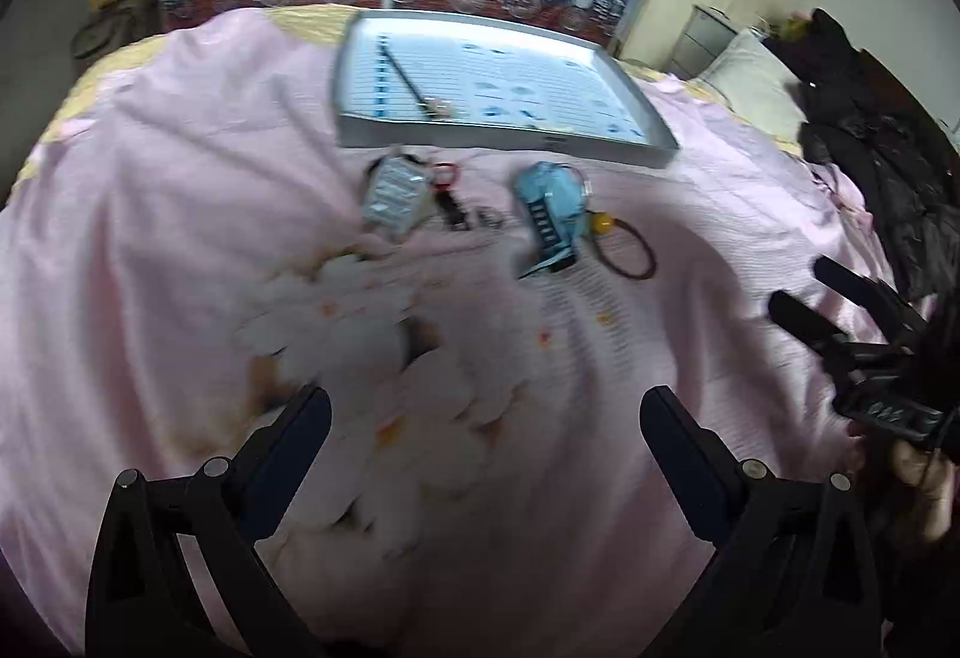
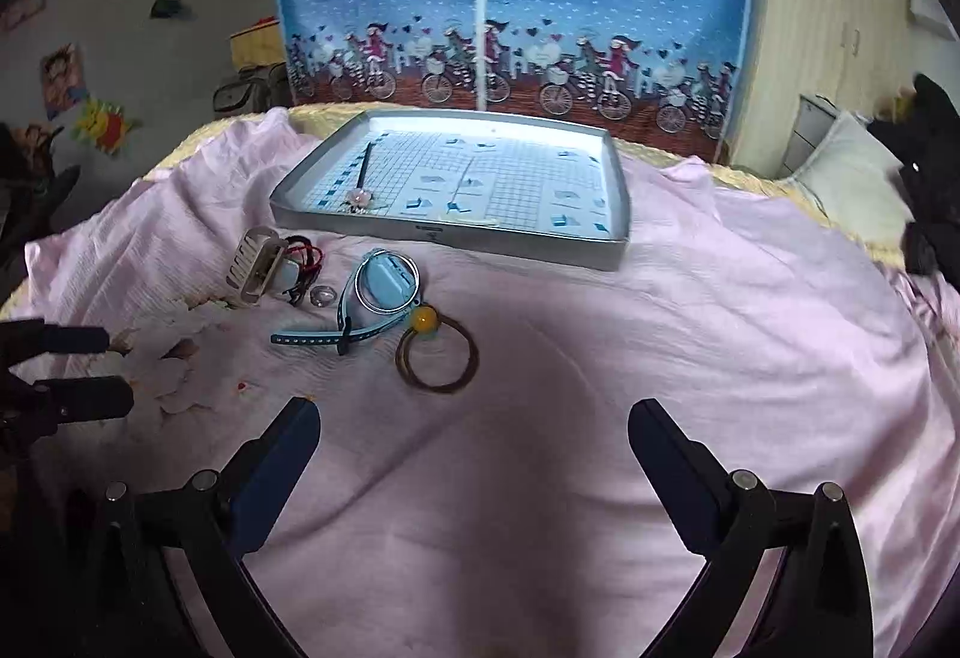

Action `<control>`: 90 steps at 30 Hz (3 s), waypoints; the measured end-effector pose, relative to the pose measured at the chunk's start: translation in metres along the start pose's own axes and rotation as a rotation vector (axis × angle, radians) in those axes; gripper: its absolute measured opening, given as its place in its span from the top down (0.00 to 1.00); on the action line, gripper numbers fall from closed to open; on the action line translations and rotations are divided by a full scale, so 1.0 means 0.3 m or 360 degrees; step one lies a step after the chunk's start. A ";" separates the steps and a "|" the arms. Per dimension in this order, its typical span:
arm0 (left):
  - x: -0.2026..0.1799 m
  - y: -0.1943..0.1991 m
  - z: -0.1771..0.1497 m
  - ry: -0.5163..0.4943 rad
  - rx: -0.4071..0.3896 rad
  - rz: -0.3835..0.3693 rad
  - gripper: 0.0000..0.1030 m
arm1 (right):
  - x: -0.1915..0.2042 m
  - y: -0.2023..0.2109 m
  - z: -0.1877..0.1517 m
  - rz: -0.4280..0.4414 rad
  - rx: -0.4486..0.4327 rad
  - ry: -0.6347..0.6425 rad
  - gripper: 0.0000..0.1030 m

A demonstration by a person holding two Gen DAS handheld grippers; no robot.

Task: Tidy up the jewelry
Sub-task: 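Grasp the metal buckle clip with the left tool while the right tool grasps the yellow-bead hair tie, then lower the buckle clip into the tray with the left tool while the right tool releases the hair tie there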

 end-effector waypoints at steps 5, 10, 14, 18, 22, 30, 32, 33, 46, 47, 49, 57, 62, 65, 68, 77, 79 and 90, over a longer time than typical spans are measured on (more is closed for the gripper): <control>0.033 -0.057 0.055 -0.0080 -0.0001 0.0116 0.02 | -0.046 -0.085 0.007 0.0041 0.0050 -0.0020 0.00; 0.105 -0.097 0.079 -0.0025 0.0030 0.0184 0.02 | -0.057 -0.159 0.032 0.0145 0.0054 -0.0045 0.00; 0.155 -0.117 0.154 -0.0005 -0.0036 0.0231 0.02 | -0.032 -0.216 0.044 0.0178 0.0077 0.0006 0.00; 0.195 -0.161 0.219 -0.0089 -0.0125 0.0327 0.02 | -0.025 -0.274 0.042 0.0160 0.0103 0.0043 0.08; 0.195 -0.223 0.232 -0.0198 -0.0156 0.0409 0.02 | -0.033 -0.330 0.047 0.0199 0.0114 -0.0007 0.14; 0.140 -0.301 0.264 -0.0443 -0.0234 0.0447 0.03 | -0.026 -0.403 0.045 0.0266 0.0138 -0.0041 0.33; 0.137 -0.309 0.272 -0.0447 -0.0243 0.0428 0.06 | -0.029 -0.413 0.037 0.0253 0.0155 -0.0028 0.33; 0.137 -0.313 0.274 -0.0442 -0.0241 0.0420 0.07 | -0.031 -0.416 0.039 0.0246 0.0152 -0.0019 0.33; 0.189 -0.349 0.273 -0.0205 -0.0059 0.0246 0.72 | -0.020 -0.443 0.051 0.0283 0.0152 -0.0030 0.62; 0.190 -0.345 0.275 -0.0189 -0.0062 0.0229 0.74 | -0.017 -0.444 0.049 0.0286 0.0156 -0.0027 0.64; 0.191 -0.331 0.276 -0.0177 -0.0076 0.0219 0.74 | -0.011 -0.447 0.045 0.0292 0.0167 -0.0024 0.74; 0.142 -0.293 0.251 -0.0114 -0.0018 0.0047 0.74 | -0.007 -0.440 0.042 0.0345 0.0201 -0.0087 0.86; 0.110 -0.276 0.234 -0.0028 0.0041 -0.0085 0.75 | -0.024 -0.415 0.057 0.0359 0.0171 -0.0165 0.86; 0.102 -0.268 0.231 -0.0010 0.0043 -0.0106 0.75 | -0.043 -0.388 0.076 0.0363 0.0125 -0.0216 0.86; 0.088 -0.239 0.240 0.0024 0.0022 -0.0171 0.75 | -0.059 -0.358 0.097 0.0391 0.0069 -0.0276 0.86; 0.069 -0.191 0.267 0.0082 -0.0048 -0.0296 0.75 | -0.046 -0.304 0.159 0.0492 -0.0086 -0.0284 0.87; 0.069 -0.183 0.278 0.0093 -0.0080 -0.0308 0.75 | -0.033 -0.308 0.160 0.0500 -0.0073 -0.0261 0.86; 0.074 -0.154 0.307 0.0160 -0.0161 -0.0384 0.75 | 0.002 -0.290 0.173 0.0558 -0.0123 -0.0247 0.86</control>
Point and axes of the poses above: each gripper's, at about its wrist camera, not at the fingertips, and y roughly against the way its jaws point, x to its left, z to its top, the point moved 10 cm from there along -y, roughly the way its jaws point, and after that the axes turned 10 degrees about z, right-handed, at the moved point
